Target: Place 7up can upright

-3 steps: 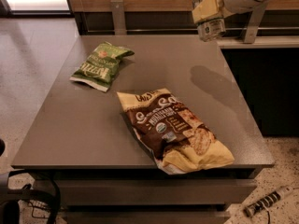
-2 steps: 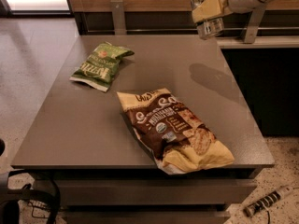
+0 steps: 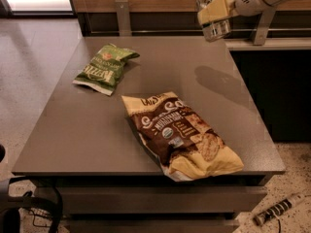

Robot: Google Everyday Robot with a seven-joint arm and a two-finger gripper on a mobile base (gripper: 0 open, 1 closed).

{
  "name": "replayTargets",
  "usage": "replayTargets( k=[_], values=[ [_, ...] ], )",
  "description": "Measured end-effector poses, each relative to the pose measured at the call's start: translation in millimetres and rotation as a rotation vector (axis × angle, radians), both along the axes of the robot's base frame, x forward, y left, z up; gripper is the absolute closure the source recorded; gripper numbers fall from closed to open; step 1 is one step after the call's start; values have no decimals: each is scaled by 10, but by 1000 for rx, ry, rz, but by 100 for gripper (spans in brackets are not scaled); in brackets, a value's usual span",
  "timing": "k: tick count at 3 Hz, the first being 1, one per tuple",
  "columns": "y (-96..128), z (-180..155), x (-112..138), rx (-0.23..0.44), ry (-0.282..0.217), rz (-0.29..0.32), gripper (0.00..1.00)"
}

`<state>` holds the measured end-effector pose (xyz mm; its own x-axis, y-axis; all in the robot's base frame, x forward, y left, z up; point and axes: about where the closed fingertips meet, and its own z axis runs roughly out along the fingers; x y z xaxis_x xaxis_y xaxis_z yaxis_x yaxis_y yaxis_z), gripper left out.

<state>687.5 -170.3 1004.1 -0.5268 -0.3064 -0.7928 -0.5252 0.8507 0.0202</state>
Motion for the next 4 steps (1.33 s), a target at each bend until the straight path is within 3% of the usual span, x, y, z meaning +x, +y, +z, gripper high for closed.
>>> replayTargets(
  k=[1,2,4],
  values=[
    [71,-153,61,116,-80,63,100],
    [216,-136,110,289,-220,189,100],
    [409,-168,125,320,-372,403,100]
  ],
)
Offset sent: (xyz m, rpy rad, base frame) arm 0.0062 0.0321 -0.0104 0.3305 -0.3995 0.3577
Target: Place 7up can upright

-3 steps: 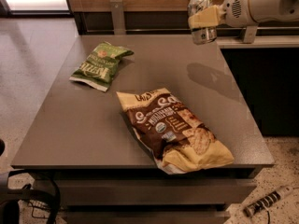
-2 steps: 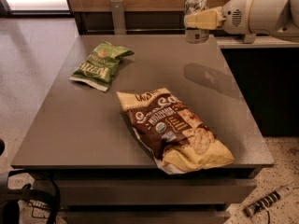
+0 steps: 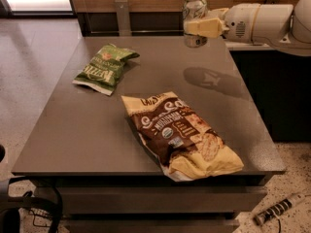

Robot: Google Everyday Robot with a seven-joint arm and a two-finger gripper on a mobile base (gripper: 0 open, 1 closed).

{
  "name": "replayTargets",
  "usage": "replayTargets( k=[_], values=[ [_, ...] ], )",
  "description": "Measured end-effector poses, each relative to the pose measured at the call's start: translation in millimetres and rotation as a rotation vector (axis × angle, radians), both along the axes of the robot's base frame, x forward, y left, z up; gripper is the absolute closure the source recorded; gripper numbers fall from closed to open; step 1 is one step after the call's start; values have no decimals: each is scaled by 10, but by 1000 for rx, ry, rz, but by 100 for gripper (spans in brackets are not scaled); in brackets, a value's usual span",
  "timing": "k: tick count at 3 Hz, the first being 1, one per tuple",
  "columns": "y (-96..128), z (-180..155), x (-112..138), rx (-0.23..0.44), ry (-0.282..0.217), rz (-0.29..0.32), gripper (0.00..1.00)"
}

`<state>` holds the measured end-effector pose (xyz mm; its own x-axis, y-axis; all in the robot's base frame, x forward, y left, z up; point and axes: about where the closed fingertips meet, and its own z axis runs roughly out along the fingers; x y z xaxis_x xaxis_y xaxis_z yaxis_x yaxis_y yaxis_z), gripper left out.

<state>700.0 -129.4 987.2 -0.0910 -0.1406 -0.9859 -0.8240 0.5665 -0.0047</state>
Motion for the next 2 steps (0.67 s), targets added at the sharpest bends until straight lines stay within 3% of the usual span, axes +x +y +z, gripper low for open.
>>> replayTargets(
  k=[2],
  values=[
    [224,-223,91,-1,0,-8,100]
  ],
)
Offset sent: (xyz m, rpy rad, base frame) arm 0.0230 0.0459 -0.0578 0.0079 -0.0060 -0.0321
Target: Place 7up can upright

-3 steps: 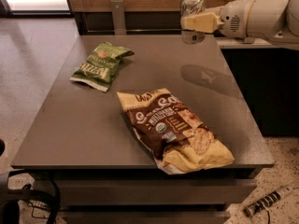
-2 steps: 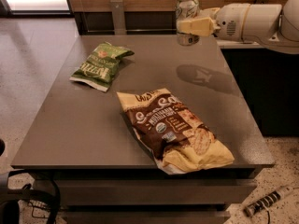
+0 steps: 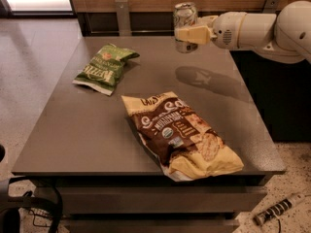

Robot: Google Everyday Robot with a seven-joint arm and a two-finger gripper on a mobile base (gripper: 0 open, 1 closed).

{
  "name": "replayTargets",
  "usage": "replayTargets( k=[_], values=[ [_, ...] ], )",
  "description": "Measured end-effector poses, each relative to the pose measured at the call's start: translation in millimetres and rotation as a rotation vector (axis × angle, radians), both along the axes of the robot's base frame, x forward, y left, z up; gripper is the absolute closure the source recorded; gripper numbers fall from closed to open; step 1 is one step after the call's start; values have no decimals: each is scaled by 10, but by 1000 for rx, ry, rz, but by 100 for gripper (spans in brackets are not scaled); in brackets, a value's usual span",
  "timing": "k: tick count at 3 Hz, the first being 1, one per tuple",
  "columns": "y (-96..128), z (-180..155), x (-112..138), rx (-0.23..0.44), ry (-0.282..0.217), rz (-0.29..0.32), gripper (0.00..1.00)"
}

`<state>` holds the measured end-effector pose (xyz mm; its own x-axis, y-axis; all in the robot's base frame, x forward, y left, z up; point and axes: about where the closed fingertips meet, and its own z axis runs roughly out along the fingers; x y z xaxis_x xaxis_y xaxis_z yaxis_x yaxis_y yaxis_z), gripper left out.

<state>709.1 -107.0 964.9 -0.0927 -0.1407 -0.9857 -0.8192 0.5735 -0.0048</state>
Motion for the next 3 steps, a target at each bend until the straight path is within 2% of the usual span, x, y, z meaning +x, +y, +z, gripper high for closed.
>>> replayTargets(
  k=[1,3],
  values=[
    [123,-212,58,7,-8,-1,100],
    [120,-547,80,11,-12,-25,100]
  ],
)
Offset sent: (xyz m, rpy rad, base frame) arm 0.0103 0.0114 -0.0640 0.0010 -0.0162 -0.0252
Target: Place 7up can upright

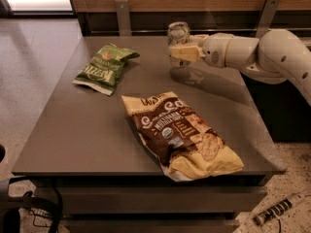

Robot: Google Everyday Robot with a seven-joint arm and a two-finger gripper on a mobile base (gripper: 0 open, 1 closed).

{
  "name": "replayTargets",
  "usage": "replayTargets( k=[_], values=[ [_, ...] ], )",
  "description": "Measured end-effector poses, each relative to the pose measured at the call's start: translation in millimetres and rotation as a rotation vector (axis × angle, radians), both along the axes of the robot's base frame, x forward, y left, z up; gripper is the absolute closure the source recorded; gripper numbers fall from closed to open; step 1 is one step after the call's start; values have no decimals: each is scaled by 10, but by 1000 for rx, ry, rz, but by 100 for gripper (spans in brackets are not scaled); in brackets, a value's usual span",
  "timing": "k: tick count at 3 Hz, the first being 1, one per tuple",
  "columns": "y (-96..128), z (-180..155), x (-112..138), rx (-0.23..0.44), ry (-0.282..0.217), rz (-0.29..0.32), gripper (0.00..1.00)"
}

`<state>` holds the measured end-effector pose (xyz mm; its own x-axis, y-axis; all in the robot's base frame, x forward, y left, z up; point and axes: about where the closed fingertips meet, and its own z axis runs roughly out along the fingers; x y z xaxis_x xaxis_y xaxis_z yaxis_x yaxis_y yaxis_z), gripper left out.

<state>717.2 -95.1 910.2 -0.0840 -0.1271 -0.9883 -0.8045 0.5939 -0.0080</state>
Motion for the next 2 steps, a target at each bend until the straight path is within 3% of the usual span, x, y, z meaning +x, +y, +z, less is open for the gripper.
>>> replayTargets(
  k=[2],
  values=[
    [-130,-326,-40,27,10,-64,100]
  ],
)
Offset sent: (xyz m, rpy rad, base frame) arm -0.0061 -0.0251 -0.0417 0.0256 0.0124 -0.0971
